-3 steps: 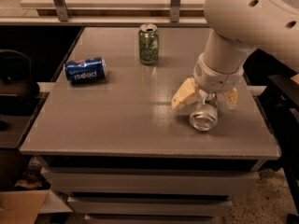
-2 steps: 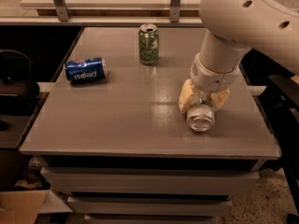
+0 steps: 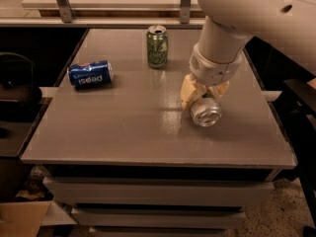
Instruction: Move 7up can near pepsi can
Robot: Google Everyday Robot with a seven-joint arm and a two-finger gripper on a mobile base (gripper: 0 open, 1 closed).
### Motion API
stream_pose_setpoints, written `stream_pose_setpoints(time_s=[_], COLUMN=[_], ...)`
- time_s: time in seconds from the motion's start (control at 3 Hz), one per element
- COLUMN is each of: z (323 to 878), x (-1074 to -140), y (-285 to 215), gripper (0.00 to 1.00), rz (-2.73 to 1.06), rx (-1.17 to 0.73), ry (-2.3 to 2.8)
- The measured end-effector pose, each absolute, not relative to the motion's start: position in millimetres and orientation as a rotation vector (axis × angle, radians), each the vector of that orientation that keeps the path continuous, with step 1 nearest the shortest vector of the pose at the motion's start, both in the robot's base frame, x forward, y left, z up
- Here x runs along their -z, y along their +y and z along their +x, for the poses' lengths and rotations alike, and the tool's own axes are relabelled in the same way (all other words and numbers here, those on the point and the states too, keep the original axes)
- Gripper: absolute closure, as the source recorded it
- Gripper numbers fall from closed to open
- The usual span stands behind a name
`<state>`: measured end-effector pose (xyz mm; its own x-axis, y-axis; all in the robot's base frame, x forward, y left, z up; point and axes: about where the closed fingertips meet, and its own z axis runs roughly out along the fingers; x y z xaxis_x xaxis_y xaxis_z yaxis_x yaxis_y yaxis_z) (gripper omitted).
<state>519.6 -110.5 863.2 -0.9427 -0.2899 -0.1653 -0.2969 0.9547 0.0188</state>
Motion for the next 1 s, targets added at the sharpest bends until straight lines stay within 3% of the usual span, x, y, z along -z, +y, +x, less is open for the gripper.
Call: stream_pose_setpoints(time_s=[0.33,1.0], z=[528.7,528.9], x=[-892.2,-893.2], y=[-88.8,-87.9], gripper=[1.00,1.00], rz=[-0.670,-0.806], rx=[-0.074,-0.056], ry=[2.812,2.769])
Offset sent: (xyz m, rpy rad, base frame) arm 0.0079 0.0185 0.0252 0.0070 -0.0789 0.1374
